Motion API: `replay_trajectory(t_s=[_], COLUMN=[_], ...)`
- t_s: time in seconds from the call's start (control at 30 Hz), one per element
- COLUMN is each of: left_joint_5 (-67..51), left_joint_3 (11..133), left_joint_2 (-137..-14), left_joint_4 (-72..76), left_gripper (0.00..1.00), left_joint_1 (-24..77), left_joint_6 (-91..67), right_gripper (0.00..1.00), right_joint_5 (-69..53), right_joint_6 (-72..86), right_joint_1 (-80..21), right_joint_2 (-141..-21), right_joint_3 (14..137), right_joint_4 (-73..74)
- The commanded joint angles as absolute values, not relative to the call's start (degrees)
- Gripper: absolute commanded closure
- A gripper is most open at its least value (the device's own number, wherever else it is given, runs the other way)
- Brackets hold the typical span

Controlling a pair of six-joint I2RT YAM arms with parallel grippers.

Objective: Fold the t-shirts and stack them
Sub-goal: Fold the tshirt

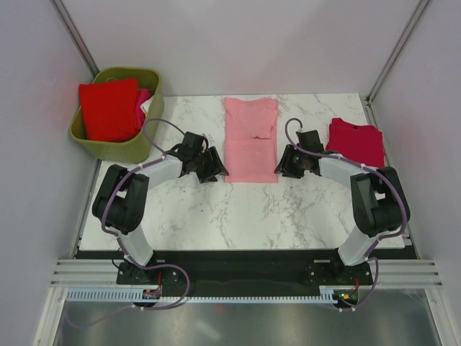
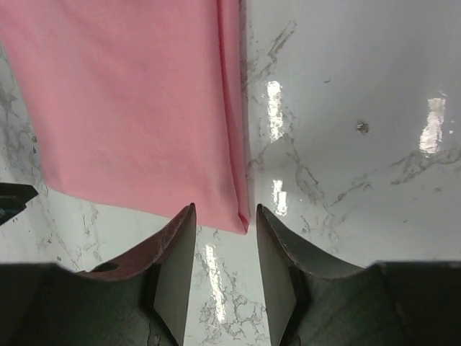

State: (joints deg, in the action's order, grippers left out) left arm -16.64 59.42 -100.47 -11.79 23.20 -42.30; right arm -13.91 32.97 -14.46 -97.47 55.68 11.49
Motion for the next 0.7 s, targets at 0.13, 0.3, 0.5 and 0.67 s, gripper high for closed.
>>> replay_trajectory(t_s=[0.13,0.3,0.5,0.67], left_joint_5=[-14.9,-14.9,-14.9,-14.8], left_joint_3=[58.4,58.7,59.6,59.6], left_joint_2=[-101.2,-102.8,-104.3,-105.1], left_joint_4=[-8.6,-7.9,-7.6,-7.4], left_gripper=[0.40,0.41,0.44,0.50], left_joint_1=[23.8,24.3,25.5,25.9], left_joint_6=[-39.6,-39.6,-39.8,-40.1], right_gripper=[0.58,0.59,0.58,0.63], right_joint_5=[-13.5,-11.6,-10.5,-12.0], right_joint_6=[31.4,30.9,30.5,30.6], right_joint_1=[-17.1,-17.5,-17.7,-18.1], right_joint_2=[-98.8,-98.9,-98.7,-99.0], right_joint_3=[55.1,54.0,52.6,51.9], right_joint_4=[8.8,9.3,9.2,8.6])
